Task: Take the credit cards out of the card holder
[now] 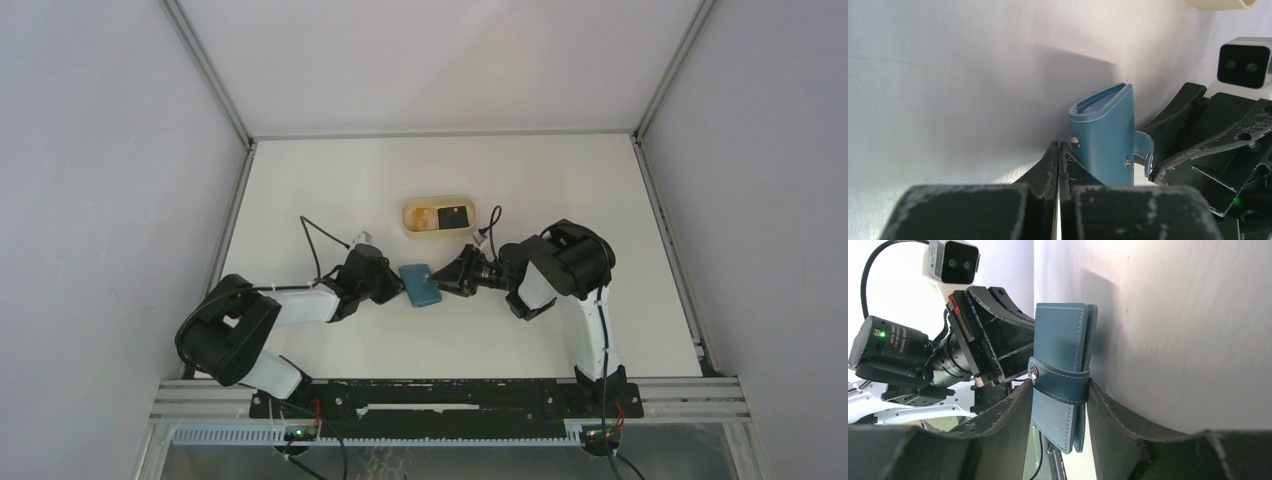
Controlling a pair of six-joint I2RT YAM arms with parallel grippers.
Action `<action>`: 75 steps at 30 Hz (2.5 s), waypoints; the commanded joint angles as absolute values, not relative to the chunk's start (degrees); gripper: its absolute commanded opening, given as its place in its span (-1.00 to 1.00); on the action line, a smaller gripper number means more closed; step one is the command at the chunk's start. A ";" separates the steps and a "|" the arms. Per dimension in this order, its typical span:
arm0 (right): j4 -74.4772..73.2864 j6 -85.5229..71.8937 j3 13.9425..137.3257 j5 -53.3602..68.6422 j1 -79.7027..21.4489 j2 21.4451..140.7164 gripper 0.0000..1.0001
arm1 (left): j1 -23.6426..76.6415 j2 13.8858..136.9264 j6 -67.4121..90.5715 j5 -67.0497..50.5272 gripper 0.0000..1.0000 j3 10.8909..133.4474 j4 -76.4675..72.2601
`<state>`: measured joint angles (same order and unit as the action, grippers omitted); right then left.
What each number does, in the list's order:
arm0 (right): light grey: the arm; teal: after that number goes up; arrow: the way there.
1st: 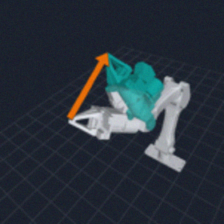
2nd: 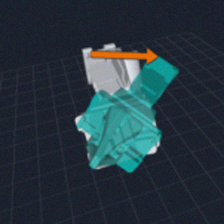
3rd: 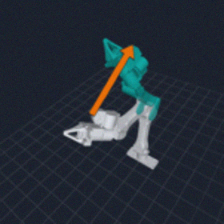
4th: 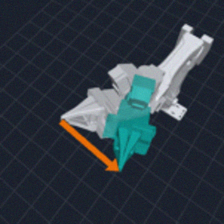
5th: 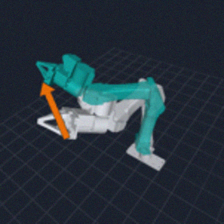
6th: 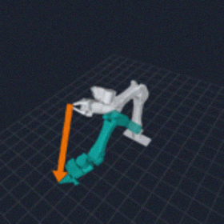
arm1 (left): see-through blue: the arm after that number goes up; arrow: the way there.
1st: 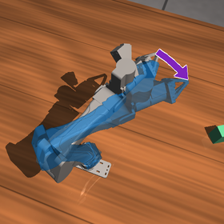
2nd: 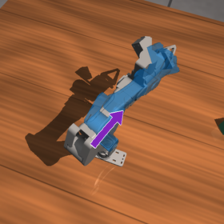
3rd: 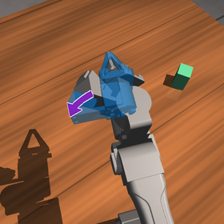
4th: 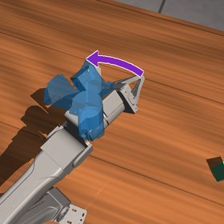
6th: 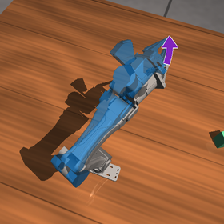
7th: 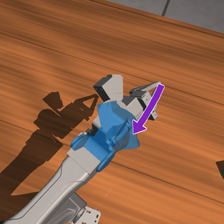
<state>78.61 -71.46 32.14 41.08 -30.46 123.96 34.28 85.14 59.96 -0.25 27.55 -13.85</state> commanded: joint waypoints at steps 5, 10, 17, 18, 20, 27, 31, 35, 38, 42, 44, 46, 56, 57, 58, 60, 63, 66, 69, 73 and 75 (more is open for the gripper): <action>73.27 -69.10 36.16 41.02 -31.80 123.60 0.15 | 34.72 86.75 58.71 0.44 -1.00 27.95 -10.27; 70.84 -68.69 37.26 41.13 -32.33 124.41 0.35 | 34.78 87.01 58.62 0.44 -1.00 27.95 -10.53; 70.85 -69.37 37.50 41.25 -32.17 124.91 0.23 | 34.76 87.28 58.53 0.44 -1.00 27.69 -10.81; 70.88 -69.35 37.53 41.30 -32.19 124.89 0.14 | 34.72 87.34 58.51 -0.79 -1.00 27.69 -10.93; 70.80 -69.25 37.53 41.46 -32.18 124.76 0.00 | 34.78 87.53 58.36 -0.99 -1.00 27.81 -11.02; 64.26 -64.76 37.45 41.74 -31.34 120.00 0.05 | 34.44 87.57 54.98 1.98 -0.99 31.47 -5.77; 53.26 -57.43 37.18 39.50 -30.24 112.77 0.38 | 32.22 86.72 52.82 3.84 -0.74 33.28 -1.56; 39.90 -49.60 37.21 35.74 -28.28 104.74 0.54 | 27.68 83.95 50.63 5.11 -0.35 33.23 2.08; 30.30 -43.85 37.26 31.60 -26.94 98.47 0.63 | 24.86 81.48 48.78 6.29 -0.09 33.37 4.55; 19.37 -38.08 37.23 24.77 -26.08 88.67 0.75 | 22.94 77.01 46.49 8.14 0.26 34.34 7.91; 15.41 -35.34 37.18 21.35 -26.10 83.98 0.90 | 22.69 73.97 45.53 9.86 0.59 34.57 9.26; 12.57 -33.07 37.18 18.16 -26.05 79.67 0.99 | 22.58 70.76 44.16 11.89 0.85 34.88 10.44; 2.63 -30.26 38.23 9.88 -19.72 66.75 0.99 | 17.68 53.31 33.17 14.92 1.00 34.65 11.40; 1.86 -30.09 38.23 8.67 -19.35 65.92 0.99 | 16.26 51.99 32.58 13.98 1.00 34.17 10.83; 1.20 -30.13 38.23 7.27 -19.12 64.98 0.99 | 14.75 50.54 32.37 13.13 1.00 33.73 10.21; 0.30 -30.42 38.23 4.38 -18.95 63.56 0.99 | 12.42 48.29 32.79 10.68 1.00 32.54 8.15; -1.62 -30.73 38.23 2.56 -18.75 62.48 0.99 | 11.23 46.43 32.54 9.41 1.00 32.02 6.08; -2.44 -30.74 38.22 2.63 -18.30 62.16 0.99 | 10.66 45.92 32.09 9.25 1.00 32.89 6.32; -3.16 -30.51 38.23 3.98 -17.47 61.67 0.99 | 10.56 45.33 31.93 9.40 1.00 33.18 6.24; -3.43 -29.98 38.23 6.59 -16.90 60.93 0.99 | 10.55 44.86 31.64 9.59 1.00 33.99 7.02; -4.39 -29.17 38.23 7.75 -16.78 60.44 0.99 | 10.54 44.98 31.81 9.58 1.00 34.58 7.89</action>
<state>-4.03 -31.40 37.12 5.48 -17.30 62.81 11.05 45.93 33.10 10.24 32.64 8.27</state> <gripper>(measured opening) 0.993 0.996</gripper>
